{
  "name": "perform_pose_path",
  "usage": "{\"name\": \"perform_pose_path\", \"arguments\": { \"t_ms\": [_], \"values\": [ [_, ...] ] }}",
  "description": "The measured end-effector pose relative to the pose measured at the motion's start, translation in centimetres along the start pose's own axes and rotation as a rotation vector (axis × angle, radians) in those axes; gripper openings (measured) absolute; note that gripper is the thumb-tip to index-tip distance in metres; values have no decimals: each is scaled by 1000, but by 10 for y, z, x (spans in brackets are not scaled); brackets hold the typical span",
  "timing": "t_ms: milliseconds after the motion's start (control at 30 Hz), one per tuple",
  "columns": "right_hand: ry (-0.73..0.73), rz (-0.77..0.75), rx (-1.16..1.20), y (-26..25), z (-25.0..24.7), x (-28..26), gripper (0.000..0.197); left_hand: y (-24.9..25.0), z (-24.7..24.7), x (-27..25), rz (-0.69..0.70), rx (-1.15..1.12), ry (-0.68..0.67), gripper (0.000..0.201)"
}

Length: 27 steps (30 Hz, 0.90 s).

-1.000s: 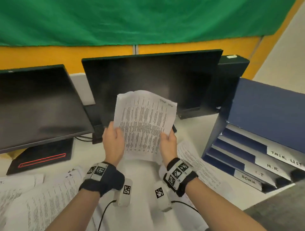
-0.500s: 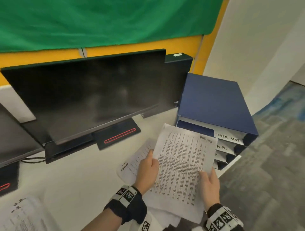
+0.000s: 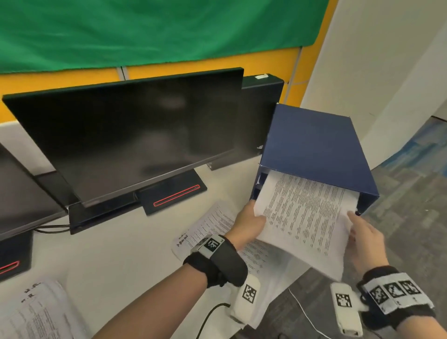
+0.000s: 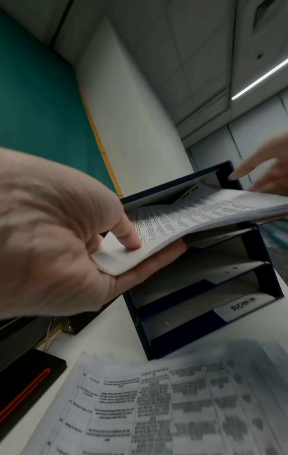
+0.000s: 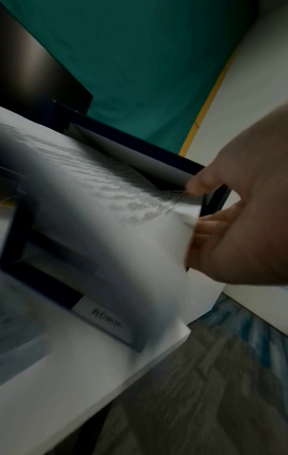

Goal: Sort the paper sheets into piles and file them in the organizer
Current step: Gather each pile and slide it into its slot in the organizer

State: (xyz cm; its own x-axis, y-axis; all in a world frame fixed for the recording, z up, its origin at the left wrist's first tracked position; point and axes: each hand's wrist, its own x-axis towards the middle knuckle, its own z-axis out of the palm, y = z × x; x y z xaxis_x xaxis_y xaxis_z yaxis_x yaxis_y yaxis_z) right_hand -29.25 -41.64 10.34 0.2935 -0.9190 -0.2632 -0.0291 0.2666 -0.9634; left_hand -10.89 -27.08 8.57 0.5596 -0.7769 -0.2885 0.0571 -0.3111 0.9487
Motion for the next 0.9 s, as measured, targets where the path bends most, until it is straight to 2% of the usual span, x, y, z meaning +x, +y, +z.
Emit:
{"name": "perform_pose_path", "arguments": {
  "t_ms": [133, 200, 267, 367, 400, 433, 500, 533, 567, 633, 733, 800, 900],
  "values": [
    [-257, 147, 140, 33, -9, -44, 66, 17, 1, 22, -11, -65, 107, 31],
    [-387, 234, 106, 43, 0, -68, 74, 23, 6, 28, -4, -54, 118, 30],
    [-453, 290, 167, 39, 16, -72, 56, 27, 11, 30, 3, -42, 117, 33],
    [-337, 378, 389, 16, 36, -50, 21, 23, 10, 27, 13, -102, 85, 25],
    [-298, 403, 423, 7, 43, -40, 16, 23, 6, 22, 17, -146, 71, 20],
    [-270, 426, 443, -1, 49, -30, 16, 22, 0, 18, 13, -163, 78, 21],
    [-243, 431, 498, -11, 56, -7, 29, 14, -19, 12, 5, -115, 175, 27],
    [-238, 412, 503, -15, 60, 2, 39, 6, -31, 11, 6, -74, 237, 25],
    [-266, 390, 488, -20, 65, 10, 41, -5, -44, 11, 7, -25, 293, 20],
    [-310, 340, 451, -32, 78, 23, 18, -28, -71, 12, 16, 138, 386, 8],
    [-290, 334, 497, -33, 90, 47, 17, -66, -111, 12, -51, 446, 462, 17],
    [-320, 336, 513, -30, 94, 52, 18, -94, -134, 11, -157, 614, 423, 28],
    [-398, 264, 432, -19, 102, 35, 16, -127, -153, 6, -376, 755, 245, 59]
  ]
}}
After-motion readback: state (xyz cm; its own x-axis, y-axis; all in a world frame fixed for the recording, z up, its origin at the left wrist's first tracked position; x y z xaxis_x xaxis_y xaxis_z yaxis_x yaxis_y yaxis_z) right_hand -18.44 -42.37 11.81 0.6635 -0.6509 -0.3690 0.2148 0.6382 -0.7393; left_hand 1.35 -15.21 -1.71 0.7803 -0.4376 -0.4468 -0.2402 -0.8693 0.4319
